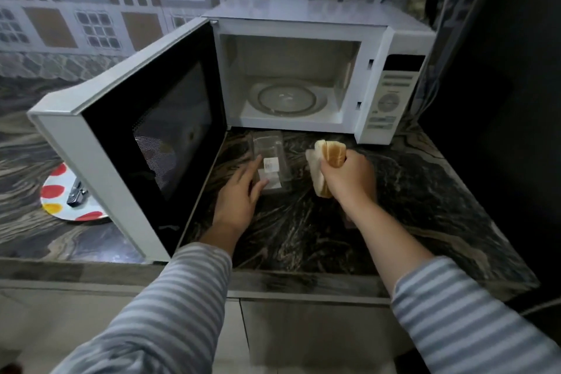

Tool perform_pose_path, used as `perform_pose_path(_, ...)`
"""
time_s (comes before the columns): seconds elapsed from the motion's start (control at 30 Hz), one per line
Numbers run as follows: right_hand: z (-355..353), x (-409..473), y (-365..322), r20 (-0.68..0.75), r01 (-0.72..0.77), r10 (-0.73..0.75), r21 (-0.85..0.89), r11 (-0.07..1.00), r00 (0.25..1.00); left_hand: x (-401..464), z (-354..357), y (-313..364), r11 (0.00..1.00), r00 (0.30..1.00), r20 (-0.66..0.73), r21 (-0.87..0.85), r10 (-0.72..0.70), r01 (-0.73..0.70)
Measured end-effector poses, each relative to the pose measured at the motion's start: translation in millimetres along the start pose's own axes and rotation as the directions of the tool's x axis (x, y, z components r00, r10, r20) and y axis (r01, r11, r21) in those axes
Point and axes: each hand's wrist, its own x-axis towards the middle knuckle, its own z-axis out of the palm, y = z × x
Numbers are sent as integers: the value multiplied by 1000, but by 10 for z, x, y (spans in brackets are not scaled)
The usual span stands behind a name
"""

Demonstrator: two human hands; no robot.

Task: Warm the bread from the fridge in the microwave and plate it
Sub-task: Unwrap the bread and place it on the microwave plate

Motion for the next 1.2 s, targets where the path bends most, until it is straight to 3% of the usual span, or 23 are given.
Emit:
perform_pose_path(0.27, 125, 599, -362, 20, 80, -81, 78, 994, 996, 20, 77, -130, 962, 982, 140, 261, -126, 86)
perform_pose_path(0.4, 372, 1090, -600, 36, 86, -89, 81, 993, 995, 31, 112, -167, 948, 987, 103, 307, -120, 84)
perform_pose_path(0.53, 747, 1592, -783, 94, 102, -106, 55, 993, 990, 61, 105, -141, 917, 971, 162, 385, -177, 103)
perform_pose_path(0.73, 1270, 2013, -1051, 171, 220, -221, 22, 975, 960, 71, 98, -131, 902, 967, 164, 417, -197, 113)
perform_pose_path(1.2, 1611, 2391, -1179, 183, 210, -211, 30, 977, 960, 88, 116, -140, 894, 967, 156, 433, -204, 119)
